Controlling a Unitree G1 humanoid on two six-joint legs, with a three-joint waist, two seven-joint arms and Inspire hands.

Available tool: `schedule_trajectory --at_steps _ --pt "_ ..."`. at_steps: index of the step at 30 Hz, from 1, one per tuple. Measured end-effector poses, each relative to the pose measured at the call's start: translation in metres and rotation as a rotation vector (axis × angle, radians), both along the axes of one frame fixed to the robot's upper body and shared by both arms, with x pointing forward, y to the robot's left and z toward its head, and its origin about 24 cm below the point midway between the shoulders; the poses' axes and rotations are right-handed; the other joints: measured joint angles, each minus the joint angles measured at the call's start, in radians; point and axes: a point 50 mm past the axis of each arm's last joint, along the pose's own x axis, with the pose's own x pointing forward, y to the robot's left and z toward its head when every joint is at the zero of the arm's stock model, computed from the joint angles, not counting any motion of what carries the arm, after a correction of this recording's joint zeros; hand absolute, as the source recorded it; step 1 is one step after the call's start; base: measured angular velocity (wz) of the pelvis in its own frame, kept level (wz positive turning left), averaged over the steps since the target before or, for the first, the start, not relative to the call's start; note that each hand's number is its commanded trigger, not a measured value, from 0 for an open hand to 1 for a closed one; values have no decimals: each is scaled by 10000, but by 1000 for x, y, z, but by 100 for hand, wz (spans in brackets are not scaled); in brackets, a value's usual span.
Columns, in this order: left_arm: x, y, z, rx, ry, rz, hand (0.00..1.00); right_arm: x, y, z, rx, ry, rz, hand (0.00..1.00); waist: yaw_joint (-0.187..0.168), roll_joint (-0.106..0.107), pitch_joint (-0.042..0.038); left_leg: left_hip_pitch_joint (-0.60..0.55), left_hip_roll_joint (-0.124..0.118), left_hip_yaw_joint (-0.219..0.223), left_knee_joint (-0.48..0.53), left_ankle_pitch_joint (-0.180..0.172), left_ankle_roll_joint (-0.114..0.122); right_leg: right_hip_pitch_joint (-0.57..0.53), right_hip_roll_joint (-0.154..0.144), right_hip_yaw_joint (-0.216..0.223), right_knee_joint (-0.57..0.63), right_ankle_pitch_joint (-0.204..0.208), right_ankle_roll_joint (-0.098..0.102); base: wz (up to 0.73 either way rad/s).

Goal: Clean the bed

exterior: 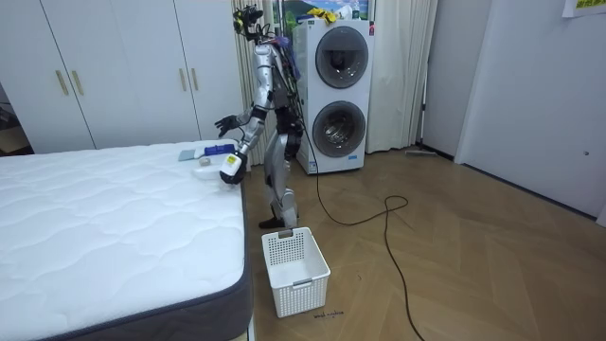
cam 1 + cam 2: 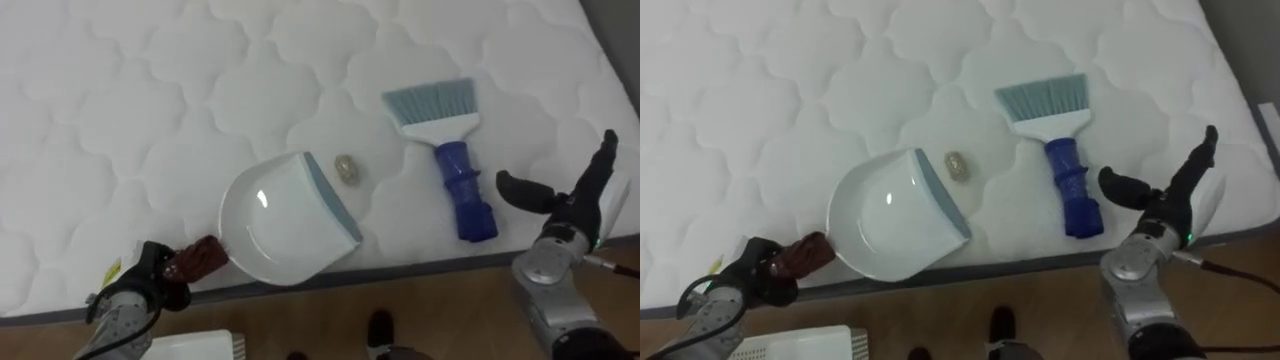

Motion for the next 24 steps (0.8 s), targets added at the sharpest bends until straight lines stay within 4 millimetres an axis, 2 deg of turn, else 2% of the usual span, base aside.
schedule_trajectory --at_steps 4,9,14,20,24 --pt "4 1 3 -281 -224 313 100 1 4 -2 -48 193 466 0 187 -49 43 -148 5 19 4 -9 11 -145 19 2 -8 28 0 0" --pt "4 3 4 -459 -337 732 100 -3 5 -13 -113 997 800 0 430 -46 45 -227 38 -9 34 -9 11 -161 -4 -78 -2 -8 12 6" --pt "7 5 6 -415 -446 1160 100 -6 3 -20 -9 1535 949 0 500 -44 55 -263 26 -10 110 -9 13 -164 -43 -88 15 -39 39 0" --pt "10 6 9 -221 -713 1280 100 -5 3 -21 180 1590 967 0 480 -57 155 -390 42 -2 194 -9 15 -223 -54 -117 51 -75 48 3" --pt "16 8 13 -82 -875 1366 100 8 9 -12 270 1421 1453 0 493 -124 210 -615 126 47 356 -8 15 -496 -62 -108 253 -86 -10 0"
